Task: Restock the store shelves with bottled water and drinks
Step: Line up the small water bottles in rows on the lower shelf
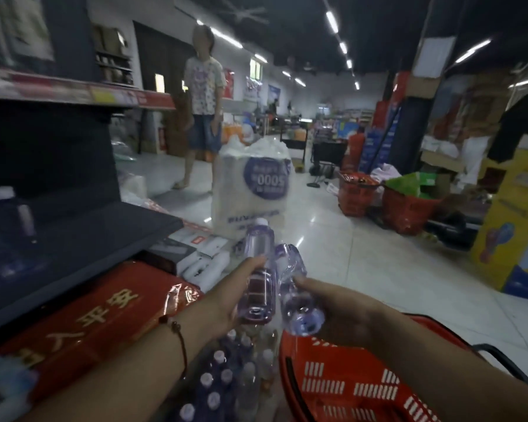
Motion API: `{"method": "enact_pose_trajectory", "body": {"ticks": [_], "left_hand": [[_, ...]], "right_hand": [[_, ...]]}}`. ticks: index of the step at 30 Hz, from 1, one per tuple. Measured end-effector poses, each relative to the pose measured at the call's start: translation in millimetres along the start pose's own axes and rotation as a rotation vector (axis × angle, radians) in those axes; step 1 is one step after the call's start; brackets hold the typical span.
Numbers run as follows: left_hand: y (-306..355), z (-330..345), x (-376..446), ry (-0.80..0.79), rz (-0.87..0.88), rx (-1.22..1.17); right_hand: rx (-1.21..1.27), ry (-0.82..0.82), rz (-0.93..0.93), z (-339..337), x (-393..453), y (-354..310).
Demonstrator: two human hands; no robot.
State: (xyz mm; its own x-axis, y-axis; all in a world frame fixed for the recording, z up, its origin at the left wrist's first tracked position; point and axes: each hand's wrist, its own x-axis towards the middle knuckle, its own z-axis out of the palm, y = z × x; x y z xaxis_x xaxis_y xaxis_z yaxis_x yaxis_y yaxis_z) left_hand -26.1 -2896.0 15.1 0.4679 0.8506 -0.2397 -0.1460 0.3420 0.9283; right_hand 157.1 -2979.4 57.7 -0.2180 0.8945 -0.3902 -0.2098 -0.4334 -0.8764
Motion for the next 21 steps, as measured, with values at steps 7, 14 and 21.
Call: {"method": "enact_pose_trajectory", "body": {"ticks": [7,14,21], "left_hand": [[-1.4,-55.3,-64.2,0.166,0.094,-0.238],[9.0,-94.1,-117.9,0.34,0.205,-0.221],[19.4,-131.1,-180.2,0.551,0.217,0.048]], "right_hand": [[-0.01,-0.09,-0.034,84.7,7.8,5.5],[0.102,-0.204,-0.044,139.9,25.5,16.7],[0.008,-0.334,-0.036,182.4,70.3,30.9]]}}
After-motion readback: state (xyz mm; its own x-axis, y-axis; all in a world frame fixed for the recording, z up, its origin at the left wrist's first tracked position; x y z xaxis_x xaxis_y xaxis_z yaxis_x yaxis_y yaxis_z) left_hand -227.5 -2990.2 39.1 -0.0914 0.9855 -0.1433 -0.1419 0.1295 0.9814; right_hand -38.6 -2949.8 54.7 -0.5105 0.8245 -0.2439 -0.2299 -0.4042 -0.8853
